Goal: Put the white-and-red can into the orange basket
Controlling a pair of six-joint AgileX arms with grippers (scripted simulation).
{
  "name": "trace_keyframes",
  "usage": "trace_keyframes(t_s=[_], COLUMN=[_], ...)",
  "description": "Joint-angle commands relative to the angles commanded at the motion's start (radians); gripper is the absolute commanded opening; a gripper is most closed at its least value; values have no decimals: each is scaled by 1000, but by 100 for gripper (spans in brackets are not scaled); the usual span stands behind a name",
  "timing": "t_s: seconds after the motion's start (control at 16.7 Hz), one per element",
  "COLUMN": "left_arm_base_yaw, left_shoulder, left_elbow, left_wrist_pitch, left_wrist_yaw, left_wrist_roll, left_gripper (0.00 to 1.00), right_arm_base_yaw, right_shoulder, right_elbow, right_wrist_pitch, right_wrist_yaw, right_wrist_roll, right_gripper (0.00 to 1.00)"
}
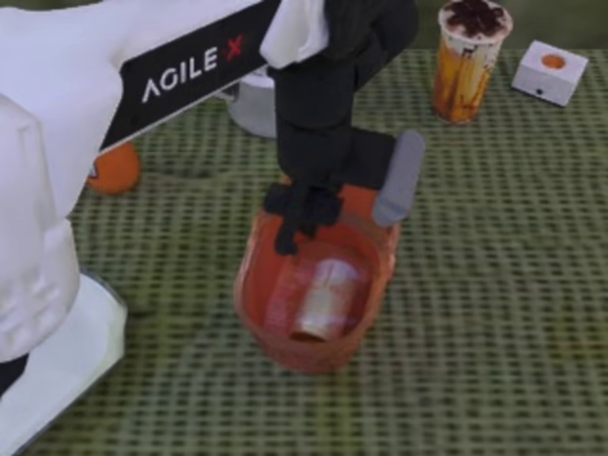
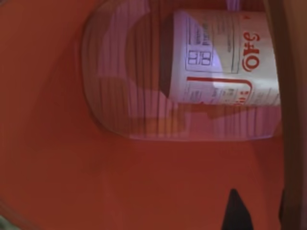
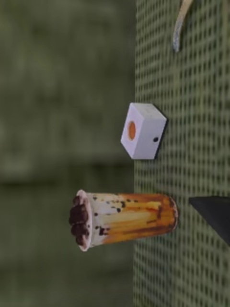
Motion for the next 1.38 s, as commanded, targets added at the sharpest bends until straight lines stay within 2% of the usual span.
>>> trace_keyframes(t_s=[0.9, 1.38], left_arm_base_yaw=[2, 57], left_shoulder=[0, -27], left_elbow=[3, 154], left_wrist_pitch=[-4, -182], left_wrist_yaw=[0, -1], left_wrist_roll=[3, 36], left_gripper=[0, 0], right_arm_base_yaw=[0, 0], right_shoulder=[0, 0], right_elbow=[0, 0], right_wrist_pitch=[0, 0], right_wrist_yaw=[0, 0], right_wrist_roll=[0, 0], right_gripper=[100, 100])
